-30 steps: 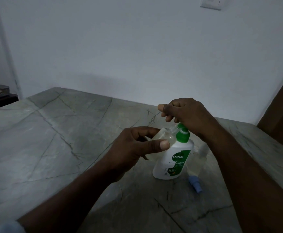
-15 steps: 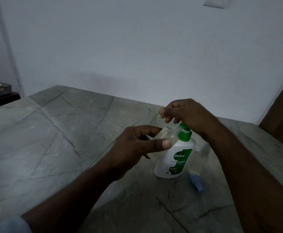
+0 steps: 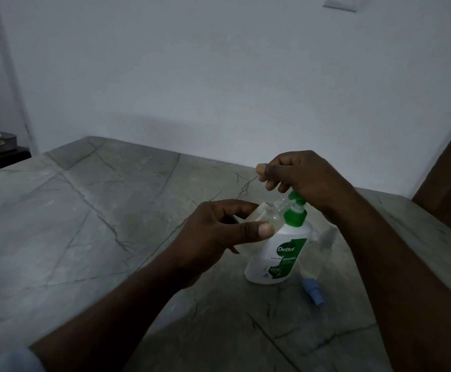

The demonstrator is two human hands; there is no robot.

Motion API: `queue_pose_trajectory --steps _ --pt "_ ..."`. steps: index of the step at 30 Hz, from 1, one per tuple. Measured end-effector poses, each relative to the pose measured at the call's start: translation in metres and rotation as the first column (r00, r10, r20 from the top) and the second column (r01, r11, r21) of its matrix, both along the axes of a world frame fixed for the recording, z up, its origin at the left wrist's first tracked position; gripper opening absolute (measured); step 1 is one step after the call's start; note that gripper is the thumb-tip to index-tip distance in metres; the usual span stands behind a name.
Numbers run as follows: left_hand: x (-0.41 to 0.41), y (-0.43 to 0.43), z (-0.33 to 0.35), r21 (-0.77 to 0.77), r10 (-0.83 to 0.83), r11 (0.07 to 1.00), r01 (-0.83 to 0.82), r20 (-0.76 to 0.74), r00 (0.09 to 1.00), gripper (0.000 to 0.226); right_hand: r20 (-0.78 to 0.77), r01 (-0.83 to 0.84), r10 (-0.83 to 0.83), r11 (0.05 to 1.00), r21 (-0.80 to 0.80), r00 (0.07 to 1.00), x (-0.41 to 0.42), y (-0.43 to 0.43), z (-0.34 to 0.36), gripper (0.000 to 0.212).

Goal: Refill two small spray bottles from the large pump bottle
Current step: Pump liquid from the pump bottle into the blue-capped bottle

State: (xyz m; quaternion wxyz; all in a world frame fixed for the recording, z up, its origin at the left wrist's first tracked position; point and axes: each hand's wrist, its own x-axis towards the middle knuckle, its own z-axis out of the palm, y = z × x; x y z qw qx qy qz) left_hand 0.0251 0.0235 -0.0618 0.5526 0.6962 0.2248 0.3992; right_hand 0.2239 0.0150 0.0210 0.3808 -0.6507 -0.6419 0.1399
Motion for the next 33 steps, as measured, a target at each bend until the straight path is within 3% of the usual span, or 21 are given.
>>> queue_pose_trajectory --steps 9,19,33 --pt "0.0000 0.0002 -0.0009 -0.013 0.005 1.000 -0.005 0.005 1.000 0.043 -0.019 -0.004 0.003 0.996 -0.084 1.000 -0.0025 0.0046 -0.0071 0.030" --pt "0.0020 -0.0018 0.0009 -0.009 0.011 1.000 -0.011 0.000 1.000 0.043 0.040 0.048 -0.050 0.998 0.035 0.998 0.0017 -0.0012 0.0000 0.037" --pt "0.0012 -0.0026 0.0024 -0.034 0.007 0.999 -0.006 0.034 0.999 0.044 0.038 0.060 -0.063 0.997 0.055 0.997 -0.0015 -0.0018 -0.0009 0.040"
